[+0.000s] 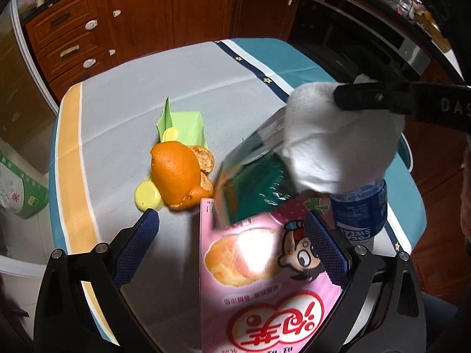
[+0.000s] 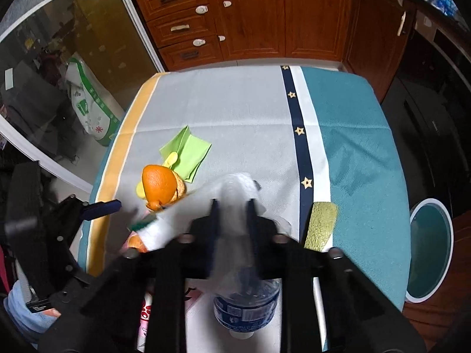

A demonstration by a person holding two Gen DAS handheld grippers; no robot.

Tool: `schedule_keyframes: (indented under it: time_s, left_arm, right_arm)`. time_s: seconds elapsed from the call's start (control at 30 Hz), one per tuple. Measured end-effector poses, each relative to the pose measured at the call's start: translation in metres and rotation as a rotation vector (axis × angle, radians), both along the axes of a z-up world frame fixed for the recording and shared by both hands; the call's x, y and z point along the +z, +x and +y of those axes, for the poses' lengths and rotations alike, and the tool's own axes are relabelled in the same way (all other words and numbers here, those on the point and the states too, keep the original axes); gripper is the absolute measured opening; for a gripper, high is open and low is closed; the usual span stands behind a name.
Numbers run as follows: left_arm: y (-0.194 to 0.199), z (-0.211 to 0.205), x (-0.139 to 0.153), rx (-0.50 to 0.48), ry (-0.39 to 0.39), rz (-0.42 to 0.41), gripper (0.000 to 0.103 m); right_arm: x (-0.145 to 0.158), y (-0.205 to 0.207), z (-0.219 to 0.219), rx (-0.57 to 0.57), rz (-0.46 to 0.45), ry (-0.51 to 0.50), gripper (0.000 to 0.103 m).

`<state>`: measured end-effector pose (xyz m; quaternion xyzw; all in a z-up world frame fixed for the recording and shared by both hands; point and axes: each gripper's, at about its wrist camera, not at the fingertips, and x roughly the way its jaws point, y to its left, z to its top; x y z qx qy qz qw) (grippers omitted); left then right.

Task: Collect trash
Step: 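Grasp the foil snack bag with the left tool while the right tool grasps the white tissue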

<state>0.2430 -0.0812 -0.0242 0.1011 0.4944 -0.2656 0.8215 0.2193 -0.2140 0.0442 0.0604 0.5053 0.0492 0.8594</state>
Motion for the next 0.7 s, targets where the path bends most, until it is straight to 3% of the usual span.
schedule_keyframes:
  time_s: [0.17,0.27,0.3,0.37,0.4,0.43,0.7]
  left_arm:
    - [0.003,-0.006,0.002,-0.003,-0.019,-0.035,0.095]
    - [0.001,-0.015,0.004,-0.026,-0.002,-0.065,0.066]
    - [0.001,-0.017,0.004,-0.030,0.005,-0.071,0.038]
    - [-0.002,-0.019,0.008,-0.027,0.011,-0.088,0.028]
    - [-0.004,-0.019,0.010,-0.026,0.014,-0.100,0.011]
    - [-0.006,-0.018,0.013,-0.024,0.017,-0.103,0.003]
    - [-0.007,0.002,0.034,0.047,-0.004,-0.095,0.003]
  right_arm:
    - [0.009,-0.002,-0.004,-0.002,-0.014,0.063,0.013]
    - [0.010,-0.004,-0.004,0.004,-0.015,0.069,0.013]
    - [0.011,-0.004,-0.003,0.004,-0.016,0.071,0.013]
    - [0.012,-0.005,-0.004,0.001,-0.021,0.076,0.013]
    - [0.013,-0.006,-0.006,-0.002,-0.028,0.076,0.013]
    - [0.015,-0.006,-0.007,-0.008,-0.036,0.076,0.013]
    - [0.033,-0.015,-0.025,-0.060,-0.098,0.101,0.012]
